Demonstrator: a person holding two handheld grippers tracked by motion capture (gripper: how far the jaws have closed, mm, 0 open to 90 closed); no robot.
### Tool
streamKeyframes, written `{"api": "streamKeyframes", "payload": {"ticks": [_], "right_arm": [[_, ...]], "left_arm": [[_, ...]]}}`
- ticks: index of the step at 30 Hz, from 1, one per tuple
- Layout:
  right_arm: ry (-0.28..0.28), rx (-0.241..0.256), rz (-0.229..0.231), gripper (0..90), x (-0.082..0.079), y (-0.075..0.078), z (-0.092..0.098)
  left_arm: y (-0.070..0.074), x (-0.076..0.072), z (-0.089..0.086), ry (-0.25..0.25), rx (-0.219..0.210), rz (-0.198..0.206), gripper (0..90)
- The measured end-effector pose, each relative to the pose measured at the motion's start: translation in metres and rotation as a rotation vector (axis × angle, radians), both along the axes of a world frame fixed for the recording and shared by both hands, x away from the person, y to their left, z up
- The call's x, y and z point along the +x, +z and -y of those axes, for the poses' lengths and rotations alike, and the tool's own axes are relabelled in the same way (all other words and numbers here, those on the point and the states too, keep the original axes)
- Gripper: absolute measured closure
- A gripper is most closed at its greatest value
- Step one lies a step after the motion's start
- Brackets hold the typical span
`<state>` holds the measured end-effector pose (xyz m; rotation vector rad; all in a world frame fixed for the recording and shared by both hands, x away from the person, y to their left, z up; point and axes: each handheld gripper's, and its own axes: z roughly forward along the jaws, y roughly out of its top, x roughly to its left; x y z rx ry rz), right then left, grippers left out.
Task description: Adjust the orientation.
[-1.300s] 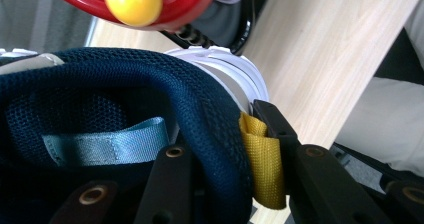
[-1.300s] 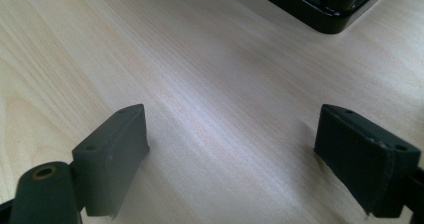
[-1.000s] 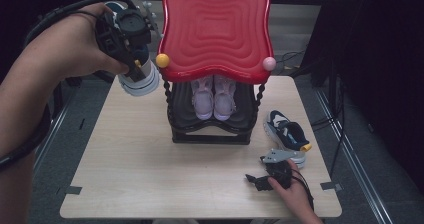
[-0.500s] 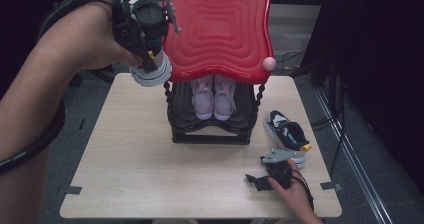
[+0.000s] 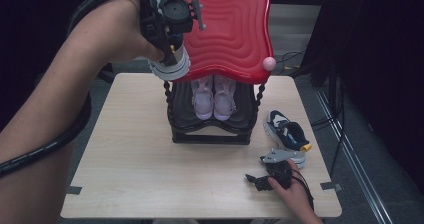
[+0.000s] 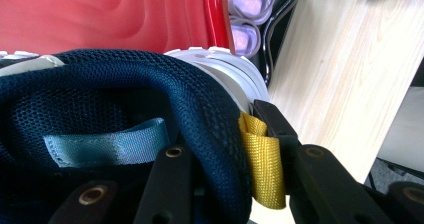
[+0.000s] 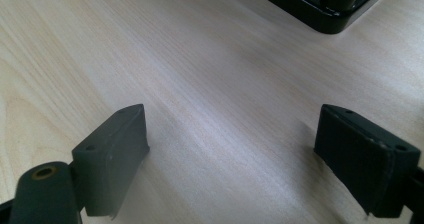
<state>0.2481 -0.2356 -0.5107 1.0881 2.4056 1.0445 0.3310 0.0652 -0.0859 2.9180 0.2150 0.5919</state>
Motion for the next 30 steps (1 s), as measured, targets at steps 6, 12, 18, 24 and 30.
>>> {"api": "streamKeyframes", "payload": {"ticks": [6,12,18,24,30], "right_arm": [[0.0,0.0,0.0,13.0,0.0,0.0,0.0],[0.002,0.0,0.002,13.0,0.0,0.0,0.0],[0.002,-0.001,0.002,13.0,0.0,0.0,0.0],[-0.001,-0.001,0.001,13.0,0.0,0.0,0.0],[0.0,-0.002,0.001,13.0,0.0,0.0,0.0]], "left_arm": [[-0.001,0.006,0.014,-0.029,0.006,0.0,70.9],[-0.003,0.014,0.027,-0.066,0.013,0.005,70.8],[-0.006,0.026,0.034,-0.081,0.041,0.016,70.7],[-0.01,0.035,0.044,-0.1,0.062,0.021,70.5],[-0.011,0.044,0.054,-0.129,0.071,0.029,70.2]]}}
